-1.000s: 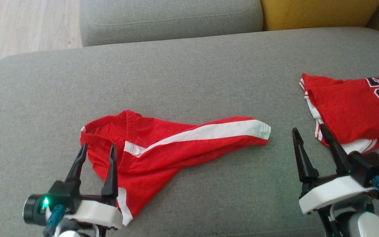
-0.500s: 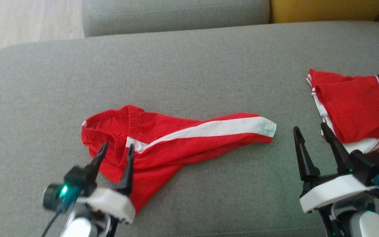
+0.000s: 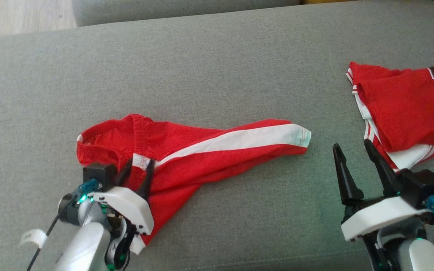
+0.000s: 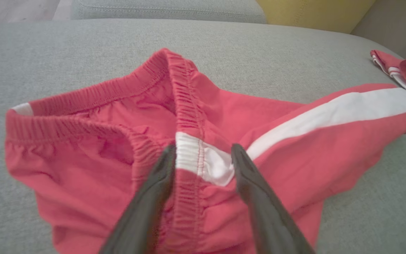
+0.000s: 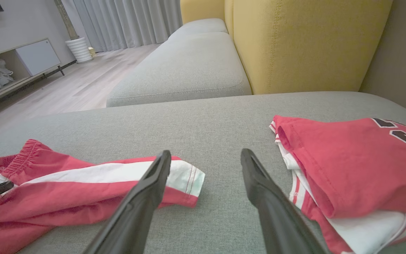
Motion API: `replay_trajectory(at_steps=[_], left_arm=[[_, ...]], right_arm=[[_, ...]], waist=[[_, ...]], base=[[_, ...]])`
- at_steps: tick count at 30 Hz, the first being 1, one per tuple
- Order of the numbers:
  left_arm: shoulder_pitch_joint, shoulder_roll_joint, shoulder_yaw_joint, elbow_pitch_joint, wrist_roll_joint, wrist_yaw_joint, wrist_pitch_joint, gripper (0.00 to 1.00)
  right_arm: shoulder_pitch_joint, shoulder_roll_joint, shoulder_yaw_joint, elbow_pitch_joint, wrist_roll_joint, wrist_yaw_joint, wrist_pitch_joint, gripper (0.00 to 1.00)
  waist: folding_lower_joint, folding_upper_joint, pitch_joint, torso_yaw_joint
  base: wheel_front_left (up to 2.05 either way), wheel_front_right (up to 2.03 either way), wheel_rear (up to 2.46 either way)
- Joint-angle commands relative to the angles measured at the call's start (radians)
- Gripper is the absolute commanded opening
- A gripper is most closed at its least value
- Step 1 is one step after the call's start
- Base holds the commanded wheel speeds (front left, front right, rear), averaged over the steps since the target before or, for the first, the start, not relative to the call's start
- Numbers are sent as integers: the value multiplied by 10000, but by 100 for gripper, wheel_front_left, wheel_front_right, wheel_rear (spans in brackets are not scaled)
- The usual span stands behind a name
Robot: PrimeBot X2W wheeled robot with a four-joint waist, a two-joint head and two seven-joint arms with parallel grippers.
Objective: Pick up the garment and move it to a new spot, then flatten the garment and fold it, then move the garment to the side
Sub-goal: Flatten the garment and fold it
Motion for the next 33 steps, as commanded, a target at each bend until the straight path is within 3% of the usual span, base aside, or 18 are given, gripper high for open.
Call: replay_trajectory(at_steps=[1, 10, 22, 27, 28, 30, 33], left_arm=[[-538, 141, 293, -218, -39, -59, -37, 0], [-688, 181, 186, -507, 107, 22, -364, 0], [-1273, -50, -93, -601, 186, -122, -731, 0], [-1355, -148, -124, -475, 126, -161, -918, 0], [-1366, -154, -129, -449, 120, -166, -963, 0], [-1377, -155, -112, -417, 113, -153, -1103, 0], [-1400, -88, -28, -487, 126, -120, -1370, 0]], right_arm=[[-451, -47, 191, -325, 75, 67, -113, 100], [-879, -57, -169, 445, 154, 67, -158, 100], [-3112, -404, 652, 4494, 756, 67, -332, 100], [-3423, -453, 1037, 5413, 1076, 67, -179, 100], [-3487, -482, 1094, 5521, 1141, 67, -227, 76], [-3562, -511, 1155, 5670, 1271, 67, -350, 0], [-3639, -599, 1182, 5560, 1377, 67, -690, 0]], waist=[[0, 0, 32, -15], [0, 0, 212, 222], [0, 0, 997, 811], [0, 0, 1092, 896], [0, 0, 1110, 903], [0, 0, 1114, 892], [0, 0, 1079, 848]], base=[[0, 0, 0], [0, 0, 0], [0, 0, 0], [0, 0, 0], [0, 0, 0], [0, 0, 0], [0, 0, 0]])
